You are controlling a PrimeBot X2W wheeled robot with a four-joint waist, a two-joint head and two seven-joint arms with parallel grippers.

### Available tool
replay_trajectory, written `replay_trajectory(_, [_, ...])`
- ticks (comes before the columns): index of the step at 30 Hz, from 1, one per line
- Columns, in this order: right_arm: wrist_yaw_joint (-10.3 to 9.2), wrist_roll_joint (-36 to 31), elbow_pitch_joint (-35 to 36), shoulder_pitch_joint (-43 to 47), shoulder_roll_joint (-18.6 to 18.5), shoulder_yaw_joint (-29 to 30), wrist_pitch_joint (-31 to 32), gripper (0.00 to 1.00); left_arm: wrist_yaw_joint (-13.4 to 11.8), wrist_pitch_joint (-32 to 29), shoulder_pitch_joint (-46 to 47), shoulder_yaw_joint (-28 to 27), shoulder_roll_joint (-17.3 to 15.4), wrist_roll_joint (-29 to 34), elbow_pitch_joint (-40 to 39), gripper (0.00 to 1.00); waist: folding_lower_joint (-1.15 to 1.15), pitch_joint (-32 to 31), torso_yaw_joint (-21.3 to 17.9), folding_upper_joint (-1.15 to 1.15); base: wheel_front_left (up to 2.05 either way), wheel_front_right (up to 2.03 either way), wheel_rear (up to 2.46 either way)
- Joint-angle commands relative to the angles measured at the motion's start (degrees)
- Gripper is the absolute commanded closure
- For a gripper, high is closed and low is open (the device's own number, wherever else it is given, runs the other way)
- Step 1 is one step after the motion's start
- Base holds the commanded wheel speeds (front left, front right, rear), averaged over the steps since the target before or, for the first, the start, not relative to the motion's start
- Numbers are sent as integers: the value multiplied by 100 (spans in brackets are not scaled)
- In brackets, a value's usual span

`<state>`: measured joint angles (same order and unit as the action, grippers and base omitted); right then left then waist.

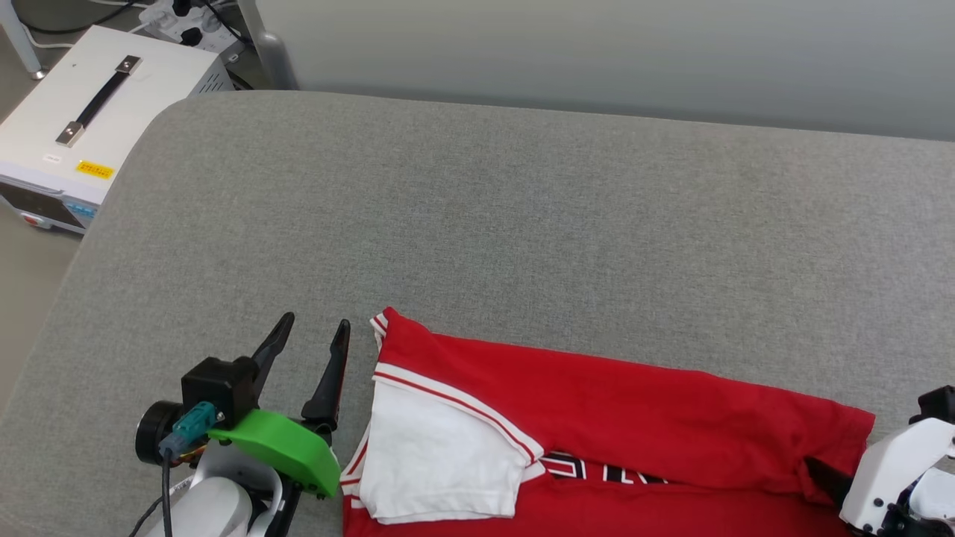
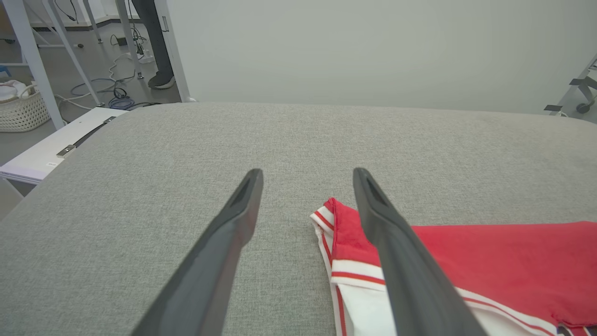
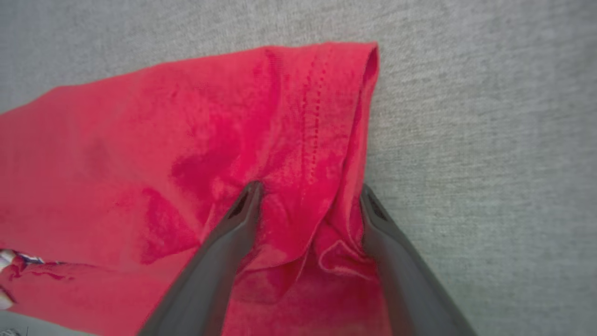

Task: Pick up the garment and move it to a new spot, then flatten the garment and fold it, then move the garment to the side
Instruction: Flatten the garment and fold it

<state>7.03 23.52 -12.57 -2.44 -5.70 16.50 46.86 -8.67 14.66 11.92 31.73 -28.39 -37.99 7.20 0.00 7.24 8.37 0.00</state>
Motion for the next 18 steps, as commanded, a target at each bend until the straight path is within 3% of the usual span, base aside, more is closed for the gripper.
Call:
replay_trajectory(1, [46,111,-217,129,277,-201,50,72,37,33,-98,-31,38,46,35,0,0,-44,-13,0,0,0,0])
replay_trajectory(2, [46,110,-217,135,278,-187,15,100,48,33,-110,-41,52,57,53,0,0,-63,-17,0,0,0,0])
replay_trajectory(13, [46,-56,-175,170,-3,-2,-489,100,125,33,-209,-124,142,127,176,0,0,-230,-35,0,0,0,0])
replay_trajectory(18, [46,-10,-175,227,-316,158,-649,100,153,33,-269,-144,160,145,216,0,0,-329,-49,0,0,0,0])
